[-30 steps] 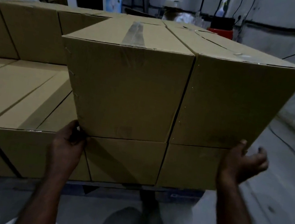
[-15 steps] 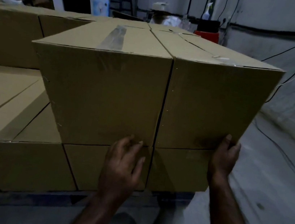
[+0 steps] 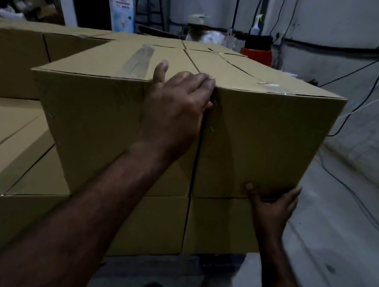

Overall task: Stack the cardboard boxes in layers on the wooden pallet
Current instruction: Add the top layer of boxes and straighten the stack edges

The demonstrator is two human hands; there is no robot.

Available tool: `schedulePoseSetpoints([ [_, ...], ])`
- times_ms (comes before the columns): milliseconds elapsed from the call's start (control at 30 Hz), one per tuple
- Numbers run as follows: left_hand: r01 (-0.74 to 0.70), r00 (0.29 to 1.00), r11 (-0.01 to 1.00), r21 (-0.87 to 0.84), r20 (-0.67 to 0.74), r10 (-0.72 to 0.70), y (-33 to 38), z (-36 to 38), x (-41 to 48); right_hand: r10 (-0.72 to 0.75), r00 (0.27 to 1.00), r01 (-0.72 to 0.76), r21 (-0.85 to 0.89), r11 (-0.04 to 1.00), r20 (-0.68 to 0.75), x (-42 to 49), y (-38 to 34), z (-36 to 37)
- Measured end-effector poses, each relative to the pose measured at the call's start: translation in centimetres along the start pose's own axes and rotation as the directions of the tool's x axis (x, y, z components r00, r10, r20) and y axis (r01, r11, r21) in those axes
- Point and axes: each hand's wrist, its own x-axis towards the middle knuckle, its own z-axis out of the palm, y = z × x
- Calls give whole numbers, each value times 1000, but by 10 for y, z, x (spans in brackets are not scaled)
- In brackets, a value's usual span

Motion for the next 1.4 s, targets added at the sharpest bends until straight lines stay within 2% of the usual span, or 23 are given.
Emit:
schedulePoseSetpoints([
  [267, 38, 997, 979, -202, 77, -22, -3, -12, 16, -5, 1000, 5, -54, 999, 2, -4, 2, 1],
  [433, 61, 993, 976, -207, 109, -39, -2, -9, 21, 2, 997, 9, -140, 990, 78, -6, 5, -4],
  [833, 58, 996, 959, -276, 86, -36, -7, -7, 17, 4, 999, 4, -142, 990, 51, -6, 5, -5],
  [967, 143, 981, 929, -342, 172, -88, -3, -15, 29, 147, 985, -126, -204, 971, 92, -7, -16, -17],
  [1100, 280, 931, 880, -385, 331, -152, -8, -19, 39, 306, 938, -253, -281, 926, 162, -13, -61, -25],
  [1167, 367, 884, 832, -417, 434, -173, -10, -26, 48, 427, 876, -343, -333, 878, 224, -13, -87, -21],
  [1233, 462, 791, 797, -388, 586, -174, -10, -44, 68, 498, 814, -344, -441, 829, 300, -24, -136, -23],
  [1267, 477, 718, 816, -326, 680, -149, -8, -53, 76, 515, 791, -327, -484, 812, 329, -33, -161, -24],
  [1333, 418, 538, 890, -182, 839, -81, -7, -80, 95, 540, 756, -272, -572, 774, 370, -52, -221, -33],
  [1400, 348, 396, 934, -82, 916, -67, -14, -115, 111, 484, 758, -85, -670, 738, 437, -69, -279, -46],
])
